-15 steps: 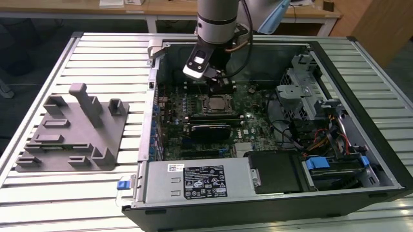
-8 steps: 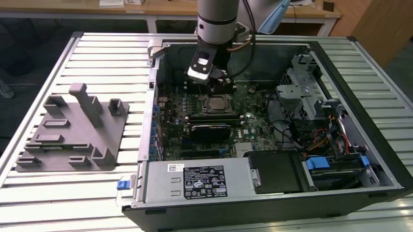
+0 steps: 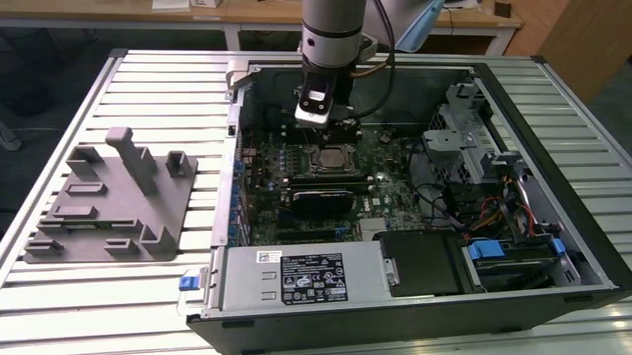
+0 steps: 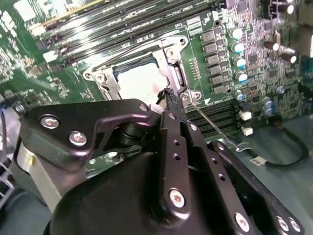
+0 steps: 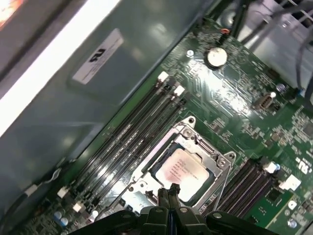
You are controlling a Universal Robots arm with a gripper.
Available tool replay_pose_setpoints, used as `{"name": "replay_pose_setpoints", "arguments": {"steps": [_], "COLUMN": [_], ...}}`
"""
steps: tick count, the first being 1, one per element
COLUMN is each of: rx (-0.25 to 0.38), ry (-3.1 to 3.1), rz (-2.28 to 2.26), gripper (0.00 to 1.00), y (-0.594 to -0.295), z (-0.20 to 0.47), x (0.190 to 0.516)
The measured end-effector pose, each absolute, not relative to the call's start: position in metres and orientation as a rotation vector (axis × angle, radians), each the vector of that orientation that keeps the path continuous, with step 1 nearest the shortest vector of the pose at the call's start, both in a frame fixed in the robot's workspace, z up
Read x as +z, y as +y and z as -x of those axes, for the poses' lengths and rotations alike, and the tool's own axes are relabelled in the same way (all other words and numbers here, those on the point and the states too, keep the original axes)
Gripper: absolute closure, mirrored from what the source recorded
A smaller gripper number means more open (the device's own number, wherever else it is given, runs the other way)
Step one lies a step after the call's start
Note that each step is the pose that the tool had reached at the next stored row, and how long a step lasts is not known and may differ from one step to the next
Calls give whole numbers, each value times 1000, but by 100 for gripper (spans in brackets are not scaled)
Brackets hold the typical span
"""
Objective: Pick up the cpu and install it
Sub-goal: 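Close the cpu cover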
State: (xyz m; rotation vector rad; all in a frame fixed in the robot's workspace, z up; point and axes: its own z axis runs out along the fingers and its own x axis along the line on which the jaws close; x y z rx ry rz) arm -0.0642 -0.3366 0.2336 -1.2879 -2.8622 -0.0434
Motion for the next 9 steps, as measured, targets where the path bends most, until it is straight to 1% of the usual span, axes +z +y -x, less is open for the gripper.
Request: {"name": "replay_pose_setpoints", "arguments": {"steps": [9], "rx": [-43], "ry": [-2926], "rz": [1131], "gripper": [89], "y": [-337], "z": [64], "x": [233]}}
